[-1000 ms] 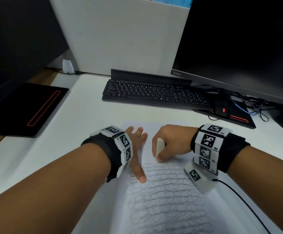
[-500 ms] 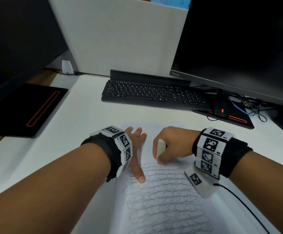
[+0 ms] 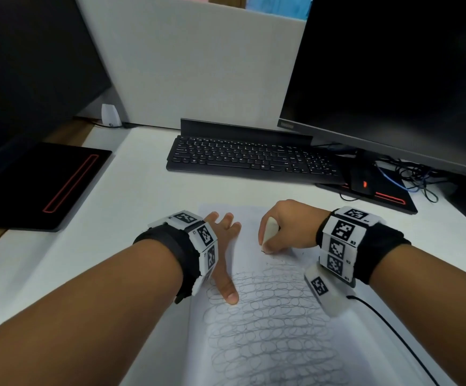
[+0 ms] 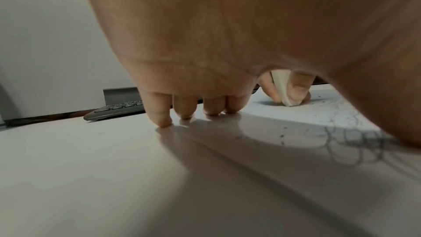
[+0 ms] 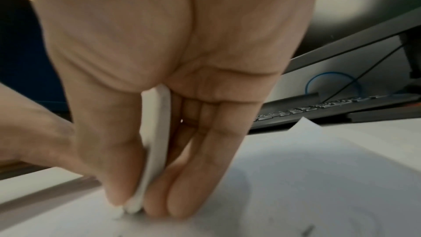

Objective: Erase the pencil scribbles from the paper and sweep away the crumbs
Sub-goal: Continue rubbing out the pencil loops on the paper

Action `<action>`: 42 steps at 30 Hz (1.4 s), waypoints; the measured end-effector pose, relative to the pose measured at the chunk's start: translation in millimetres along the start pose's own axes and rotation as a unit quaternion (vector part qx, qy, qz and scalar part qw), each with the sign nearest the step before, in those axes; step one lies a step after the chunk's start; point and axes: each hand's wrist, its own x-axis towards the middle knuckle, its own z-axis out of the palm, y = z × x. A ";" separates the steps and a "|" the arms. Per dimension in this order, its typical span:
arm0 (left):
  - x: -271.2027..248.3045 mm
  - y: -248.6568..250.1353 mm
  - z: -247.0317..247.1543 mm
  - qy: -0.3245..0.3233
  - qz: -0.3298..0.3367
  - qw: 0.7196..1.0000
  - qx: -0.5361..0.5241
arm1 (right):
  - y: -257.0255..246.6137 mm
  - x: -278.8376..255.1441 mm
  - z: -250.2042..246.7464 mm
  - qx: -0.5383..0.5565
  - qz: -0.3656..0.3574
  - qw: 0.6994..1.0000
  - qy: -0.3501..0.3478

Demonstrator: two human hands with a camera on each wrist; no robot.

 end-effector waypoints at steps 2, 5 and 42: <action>1.4 -0.3 0.0 -0.001 0.002 1.000 -0.001 | 0.6 -0.3 2.3 0.013 0.007 1.000 -0.002; 9.1 -0.6 3.3 0.034 0.001 0.999 0.032 | -1.5 -1.3 1.9 0.014 0.014 1.000 -0.004; 25.3 31.9 1.9 0.019 0.003 1.000 -0.017 | 1.8 -12.6 -0.9 -0.035 -0.021 0.999 -0.019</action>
